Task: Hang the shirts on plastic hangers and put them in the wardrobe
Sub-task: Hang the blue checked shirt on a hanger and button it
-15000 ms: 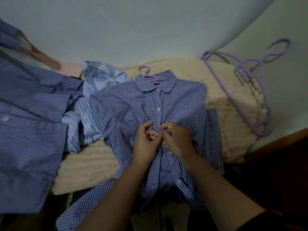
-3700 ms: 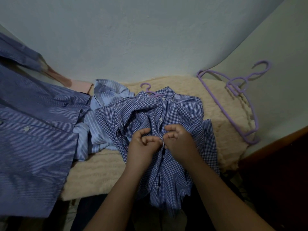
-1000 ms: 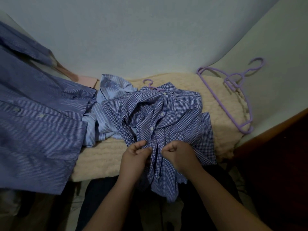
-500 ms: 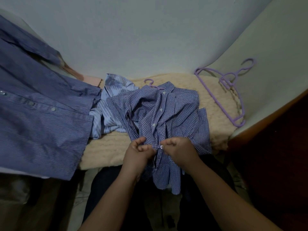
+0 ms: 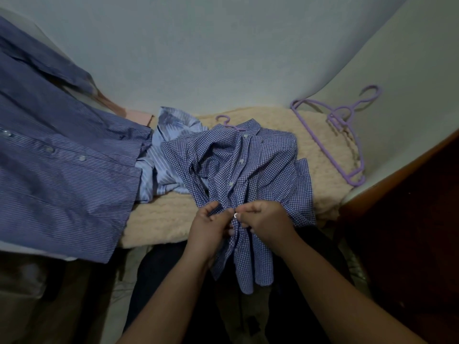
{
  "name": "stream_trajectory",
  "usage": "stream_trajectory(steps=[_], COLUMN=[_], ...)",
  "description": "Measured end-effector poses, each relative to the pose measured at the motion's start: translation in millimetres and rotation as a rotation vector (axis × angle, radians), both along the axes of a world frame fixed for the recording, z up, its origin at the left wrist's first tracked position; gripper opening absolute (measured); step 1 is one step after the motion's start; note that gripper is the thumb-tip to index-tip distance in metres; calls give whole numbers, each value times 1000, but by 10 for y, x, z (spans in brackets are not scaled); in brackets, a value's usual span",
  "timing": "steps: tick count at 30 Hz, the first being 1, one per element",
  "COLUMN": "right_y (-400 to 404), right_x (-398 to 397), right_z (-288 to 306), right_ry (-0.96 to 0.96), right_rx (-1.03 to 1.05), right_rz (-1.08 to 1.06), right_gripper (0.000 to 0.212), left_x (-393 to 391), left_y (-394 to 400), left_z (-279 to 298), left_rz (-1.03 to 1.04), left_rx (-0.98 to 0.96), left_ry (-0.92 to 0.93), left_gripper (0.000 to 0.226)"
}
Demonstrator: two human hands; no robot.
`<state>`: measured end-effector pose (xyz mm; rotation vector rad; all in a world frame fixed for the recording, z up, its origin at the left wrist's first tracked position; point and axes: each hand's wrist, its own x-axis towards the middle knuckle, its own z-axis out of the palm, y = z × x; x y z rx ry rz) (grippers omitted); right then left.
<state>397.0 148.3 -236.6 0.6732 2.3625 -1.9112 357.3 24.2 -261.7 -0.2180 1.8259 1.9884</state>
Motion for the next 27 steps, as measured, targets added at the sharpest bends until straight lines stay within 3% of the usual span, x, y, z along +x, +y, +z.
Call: stream_trajectory(steps=[10,24,27], right_y=[-15,11,21], right_x=[5,6,9], right_z=[-30,-52,-62], right_ry=[-27,8,40], right_rx=[-63,1,31], right_rz=[-26,-13,14], right_gripper=[5,8,19], left_x=[37,41,22], left_y=[-4,-25,-33], left_z=[-15,-1,-10], left_rz=[19,9,-2], left_rx=[38,116,130], left_ry=[-9,-40,-47], left_gripper=[47,41,34])
